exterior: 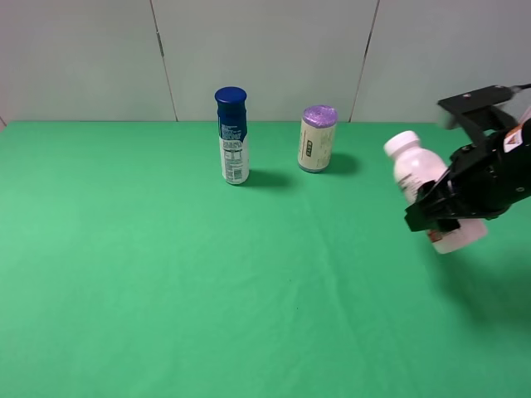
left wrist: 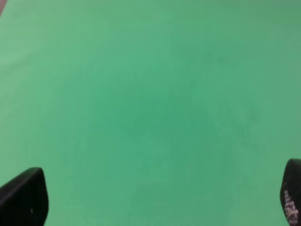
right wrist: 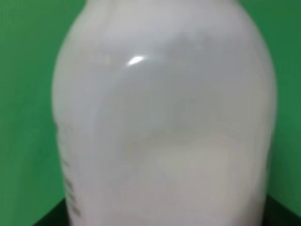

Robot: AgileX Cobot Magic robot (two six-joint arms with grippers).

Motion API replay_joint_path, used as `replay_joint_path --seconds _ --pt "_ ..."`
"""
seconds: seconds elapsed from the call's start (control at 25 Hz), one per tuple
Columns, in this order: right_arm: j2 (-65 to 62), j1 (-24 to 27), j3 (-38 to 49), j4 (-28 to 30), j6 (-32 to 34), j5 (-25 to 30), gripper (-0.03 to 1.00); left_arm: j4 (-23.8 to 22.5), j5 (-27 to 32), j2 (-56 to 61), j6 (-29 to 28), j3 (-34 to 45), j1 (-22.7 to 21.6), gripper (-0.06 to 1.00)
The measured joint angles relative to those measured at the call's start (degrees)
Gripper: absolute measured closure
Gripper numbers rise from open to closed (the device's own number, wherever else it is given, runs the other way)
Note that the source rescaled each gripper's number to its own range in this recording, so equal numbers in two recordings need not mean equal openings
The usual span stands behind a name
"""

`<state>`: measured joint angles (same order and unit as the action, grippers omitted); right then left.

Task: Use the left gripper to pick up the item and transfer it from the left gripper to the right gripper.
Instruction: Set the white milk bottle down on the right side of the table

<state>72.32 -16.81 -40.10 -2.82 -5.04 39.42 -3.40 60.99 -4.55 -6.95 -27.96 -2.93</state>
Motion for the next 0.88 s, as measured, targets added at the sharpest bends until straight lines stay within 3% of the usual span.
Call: replay_joint_path --seconds 0.2,0.88 --pt "3.91 4.71 0.00 0.20 1.23 0.13 0.92 0.00 0.00 0.00 0.00 0.00 -0.45 -0.03" --pt "16.61 4.79 -0.06 -1.71 1.23 -3.15 0.92 0.00 -0.06 0.00 0.00 0.00 -0.45 -0.03"
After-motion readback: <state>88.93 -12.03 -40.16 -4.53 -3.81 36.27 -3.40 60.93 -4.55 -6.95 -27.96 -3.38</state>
